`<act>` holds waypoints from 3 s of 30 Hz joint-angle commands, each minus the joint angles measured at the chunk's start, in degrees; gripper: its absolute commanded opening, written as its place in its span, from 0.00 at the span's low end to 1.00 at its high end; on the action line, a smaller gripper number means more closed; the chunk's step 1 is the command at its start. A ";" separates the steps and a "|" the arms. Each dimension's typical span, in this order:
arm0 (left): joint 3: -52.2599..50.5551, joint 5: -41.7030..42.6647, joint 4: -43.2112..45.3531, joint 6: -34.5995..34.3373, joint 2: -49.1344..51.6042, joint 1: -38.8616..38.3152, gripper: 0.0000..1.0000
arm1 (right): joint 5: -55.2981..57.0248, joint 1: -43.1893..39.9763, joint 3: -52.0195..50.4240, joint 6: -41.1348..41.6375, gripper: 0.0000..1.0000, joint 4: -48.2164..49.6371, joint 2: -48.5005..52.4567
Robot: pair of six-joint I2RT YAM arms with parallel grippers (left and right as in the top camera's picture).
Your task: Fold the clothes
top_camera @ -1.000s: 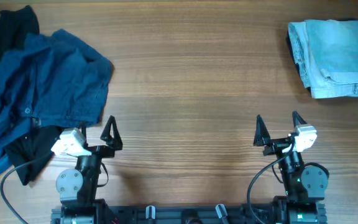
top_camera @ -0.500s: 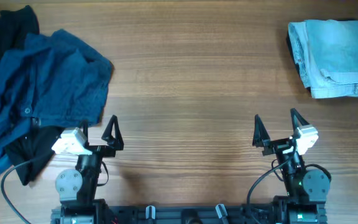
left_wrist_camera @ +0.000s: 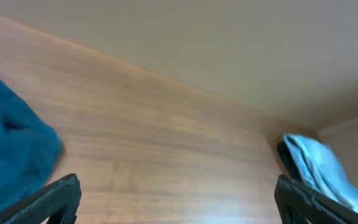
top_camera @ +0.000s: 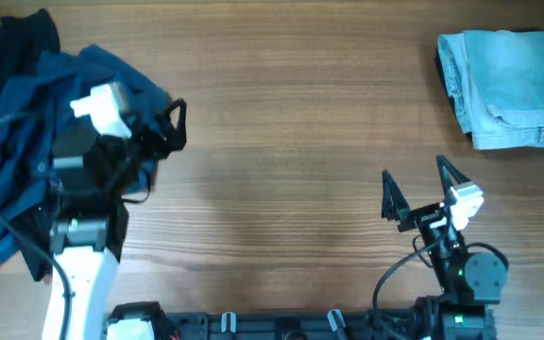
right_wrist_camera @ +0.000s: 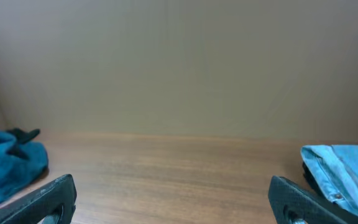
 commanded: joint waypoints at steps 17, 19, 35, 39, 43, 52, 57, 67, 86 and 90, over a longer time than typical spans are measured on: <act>20.37 -17.73 -47.63 5.84 5.31 5.16 1.00 | -23.08 0.42 46.84 21.42 1.00 -15.56 69.35; 20.39 -19.04 -47.93 5.79 5.40 5.18 1.00 | -26.47 1.14 46.86 17.35 0.96 -16.94 71.10; 27.52 -18.32 -47.36 0.83 20.41 28.57 0.99 | -1.33 41.44 63.10 20.09 0.93 -22.58 87.30; 27.32 -12.55 -47.93 7.02 21.05 27.23 0.99 | -1.20 40.70 63.89 19.85 0.93 -21.46 88.91; 27.06 -12.09 -47.69 11.67 25.51 21.07 0.94 | -1.51 31.58 67.36 15.67 0.93 -30.38 86.14; 27.02 -16.83 -45.90 22.12 49.70 14.53 0.79 | -1.22 17.05 71.01 6.78 0.92 -52.17 84.50; 27.02 -17.70 -41.97 22.03 54.25 10.51 0.77 | -1.22 16.98 71.01 6.80 0.93 -52.02 84.50; 32.70 -16.15 -46.51 11.10 51.36 7.10 0.04 | -1.29 11.63 74.38 6.75 0.90 -50.34 84.41; 39.76 -3.52 -48.04 11.10 44.52 3.48 0.04 | -1.25 9.88 77.05 6.71 0.89 -50.90 83.10; 48.06 -3.45 -48.54 8.35 44.54 -6.80 0.04 | -1.27 5.14 86.44 6.56 0.89 -57.66 82.09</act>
